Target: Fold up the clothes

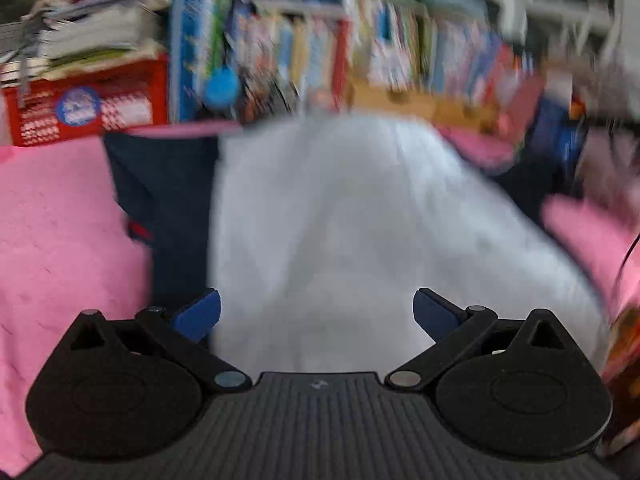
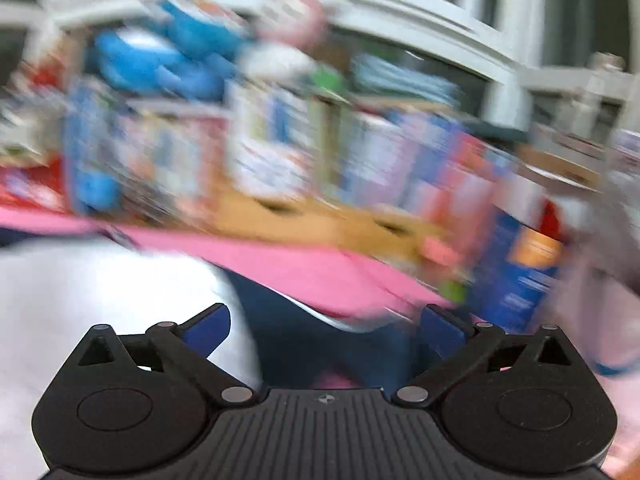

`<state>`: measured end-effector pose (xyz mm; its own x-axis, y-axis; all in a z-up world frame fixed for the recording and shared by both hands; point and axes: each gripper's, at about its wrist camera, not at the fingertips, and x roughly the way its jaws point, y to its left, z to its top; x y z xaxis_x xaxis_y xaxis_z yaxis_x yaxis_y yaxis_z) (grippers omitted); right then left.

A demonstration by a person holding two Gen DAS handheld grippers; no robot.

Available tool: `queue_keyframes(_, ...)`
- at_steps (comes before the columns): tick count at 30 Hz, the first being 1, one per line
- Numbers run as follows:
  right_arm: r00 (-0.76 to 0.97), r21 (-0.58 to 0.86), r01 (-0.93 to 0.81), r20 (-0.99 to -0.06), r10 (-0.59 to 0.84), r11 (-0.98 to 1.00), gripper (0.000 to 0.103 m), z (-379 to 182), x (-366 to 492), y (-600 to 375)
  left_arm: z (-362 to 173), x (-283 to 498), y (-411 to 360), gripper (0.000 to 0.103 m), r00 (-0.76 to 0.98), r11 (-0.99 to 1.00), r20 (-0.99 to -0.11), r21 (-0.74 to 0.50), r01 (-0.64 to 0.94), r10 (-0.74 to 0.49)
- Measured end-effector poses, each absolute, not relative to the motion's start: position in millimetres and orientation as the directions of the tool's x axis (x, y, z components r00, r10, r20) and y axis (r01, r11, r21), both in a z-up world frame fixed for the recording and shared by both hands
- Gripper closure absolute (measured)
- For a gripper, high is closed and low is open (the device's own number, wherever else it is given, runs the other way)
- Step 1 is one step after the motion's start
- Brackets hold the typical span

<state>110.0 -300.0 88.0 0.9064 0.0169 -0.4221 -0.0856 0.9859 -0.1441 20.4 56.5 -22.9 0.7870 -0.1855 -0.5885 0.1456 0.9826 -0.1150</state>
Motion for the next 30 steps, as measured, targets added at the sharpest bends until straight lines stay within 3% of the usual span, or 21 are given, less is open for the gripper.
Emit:
queue_keyframes(5,0.858,-0.122,-0.347,-0.440,0.263,0.930,0.000,78,176,-202,3,19,106,0.000,0.840,0.982,-0.526,-0.185,0.042,-0.135)
queue_keyframes(9,0.785,-0.059,-0.463,-0.490,0.378,0.884,0.000,60,244,-121,-8,9,118,0.000,0.821,0.982,-0.564,-0.188,-0.022,-0.090)
queue_keyframes(12,0.674,0.024,-0.492,-0.622,0.398,0.870,0.000,37,284,-80,-15,12,137,0.000,0.810,0.980,-0.584,-0.183,-0.077,-0.046)
queue_keyframes(13,0.622,0.051,-0.503,-0.672,0.403,0.863,0.010,28,292,-70,-12,18,146,0.000,0.809,0.977,-0.587,-0.190,-0.099,-0.033)
queue_keyframes(14,0.566,0.079,-0.513,-0.718,0.406,0.855,0.032,19,300,-60,-10,25,156,0.000,0.808,0.973,-0.589,-0.197,-0.120,-0.020)
queue_keyframes(15,0.564,0.029,-0.533,-0.733,0.381,0.845,0.039,15,293,-55,-7,32,166,0.000,0.807,0.969,-0.591,-0.203,-0.141,-0.006)
queue_keyframes(16,0.583,-0.060,-0.565,-0.735,0.347,0.823,0.043,11,280,-52,-1,46,175,0.000,0.812,0.967,-0.584,-0.199,-0.156,0.011)
queue_keyframes(23,0.600,-0.177,-0.647,-0.717,0.353,0.742,0.044,-2,179,-89,30,167,193,0.000,0.816,0.982,-0.566,-0.058,-0.181,0.117)
queue_keyframes(30,0.667,-0.144,-0.588,-0.643,0.376,0.796,0.044,-11,145,-107,3,300,126,0.000,0.666,0.998,-0.744,0.068,-0.005,0.054)
